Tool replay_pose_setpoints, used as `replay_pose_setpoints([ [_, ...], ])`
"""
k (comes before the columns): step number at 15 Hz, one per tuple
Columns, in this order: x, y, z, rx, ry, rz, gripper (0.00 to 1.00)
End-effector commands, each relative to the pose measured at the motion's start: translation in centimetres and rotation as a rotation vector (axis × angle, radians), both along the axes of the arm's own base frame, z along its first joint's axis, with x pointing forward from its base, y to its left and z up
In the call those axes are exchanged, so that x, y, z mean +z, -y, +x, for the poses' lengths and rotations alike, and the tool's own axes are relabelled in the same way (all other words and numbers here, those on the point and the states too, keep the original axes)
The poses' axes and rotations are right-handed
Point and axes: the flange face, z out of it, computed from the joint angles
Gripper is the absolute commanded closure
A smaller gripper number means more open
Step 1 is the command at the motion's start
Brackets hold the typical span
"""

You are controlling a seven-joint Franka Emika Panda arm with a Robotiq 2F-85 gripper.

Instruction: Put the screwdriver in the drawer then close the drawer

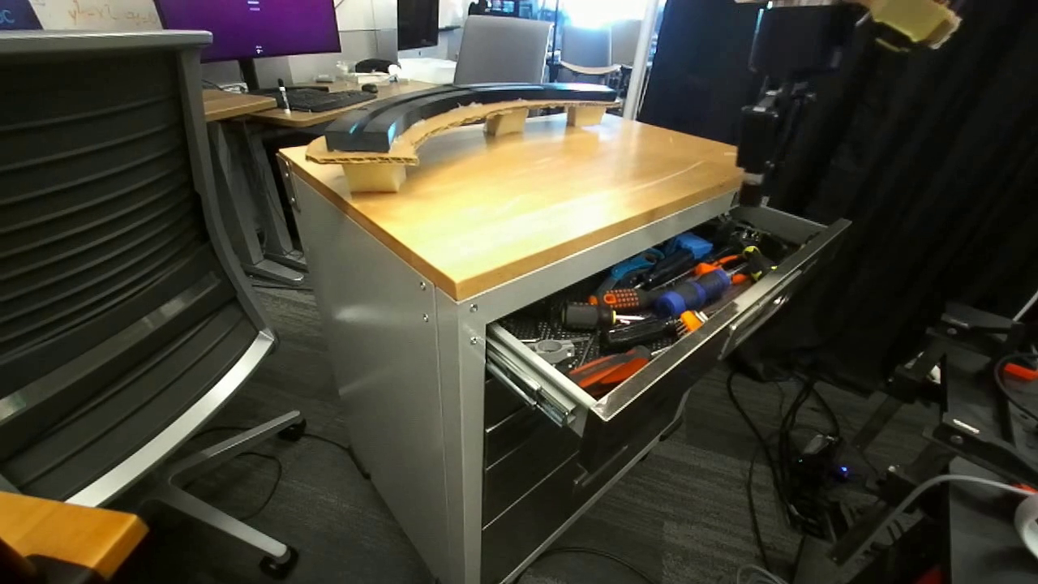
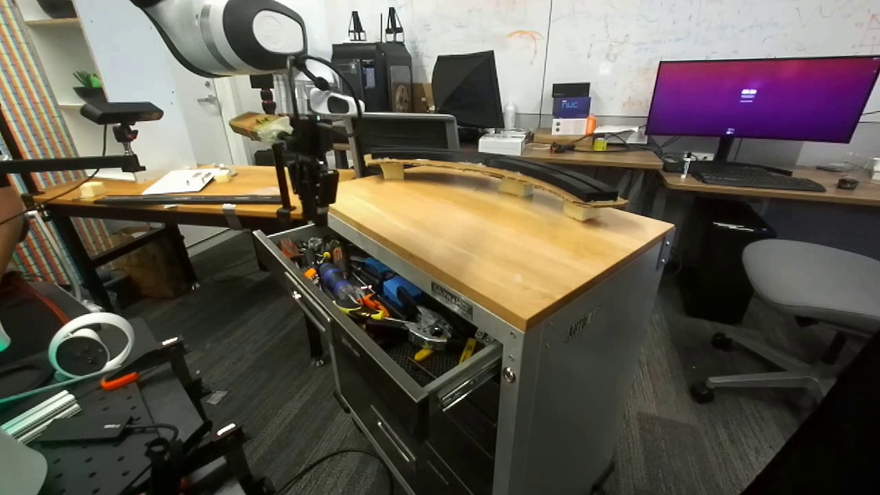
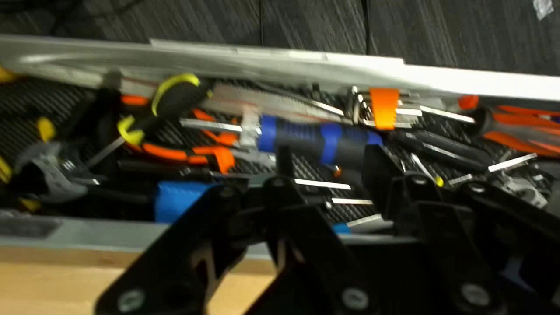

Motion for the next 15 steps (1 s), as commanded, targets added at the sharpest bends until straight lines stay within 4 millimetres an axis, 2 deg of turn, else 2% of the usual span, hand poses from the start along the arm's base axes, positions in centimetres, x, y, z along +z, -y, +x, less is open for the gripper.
replay_pose_setpoints([
  [1,-1.1,1.3,-4.7,-0.077,-0.16,-0.057,0.84],
  [2,-2.0,1.3,-5.6,-0.071,-0.183,-0.059,0.9],
  [4,-4.6,1.2,-6.9,-0.068,-0.221,-0.047,0.94],
  [7,-7.7,0.6,-7.7,-0.042,-0.18,-0.014,0.93],
  [9,-9.6,0.0,-7.6,-0.036,-0.135,0.004,0.89],
  [11,-11.1,-0.6,-7.2,-0.029,-0.04,0.027,0.92],
  [15,-12.2,-2.2,-6.0,0.026,0.185,0.075,0.95],
])
